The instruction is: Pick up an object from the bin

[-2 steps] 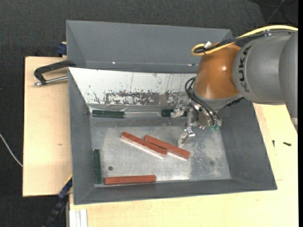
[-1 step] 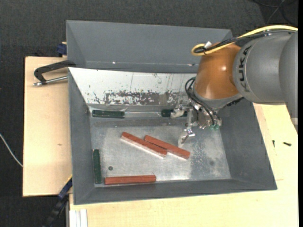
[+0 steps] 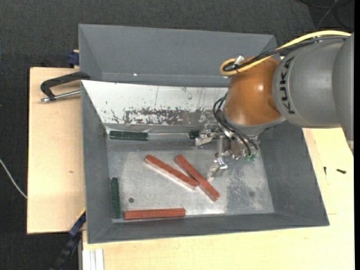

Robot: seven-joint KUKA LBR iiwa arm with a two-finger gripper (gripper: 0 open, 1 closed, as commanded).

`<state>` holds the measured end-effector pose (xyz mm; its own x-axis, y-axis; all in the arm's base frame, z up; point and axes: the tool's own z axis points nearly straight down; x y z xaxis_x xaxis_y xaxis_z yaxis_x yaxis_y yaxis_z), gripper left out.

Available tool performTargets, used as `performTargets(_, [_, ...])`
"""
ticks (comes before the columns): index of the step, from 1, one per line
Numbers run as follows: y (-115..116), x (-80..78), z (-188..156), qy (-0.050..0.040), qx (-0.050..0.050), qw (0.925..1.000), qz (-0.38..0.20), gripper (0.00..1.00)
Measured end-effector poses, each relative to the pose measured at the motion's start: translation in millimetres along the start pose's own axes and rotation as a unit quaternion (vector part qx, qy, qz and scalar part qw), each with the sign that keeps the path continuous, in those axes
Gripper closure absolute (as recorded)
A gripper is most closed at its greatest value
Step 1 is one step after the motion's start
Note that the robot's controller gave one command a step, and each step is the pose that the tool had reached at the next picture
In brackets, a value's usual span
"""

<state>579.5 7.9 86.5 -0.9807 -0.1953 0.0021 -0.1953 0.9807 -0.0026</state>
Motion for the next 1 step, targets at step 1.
performTargets(1, [31.1, 4.6, -11.6, -0.0021, -0.002, 0.9999, -0.013, 1.00])
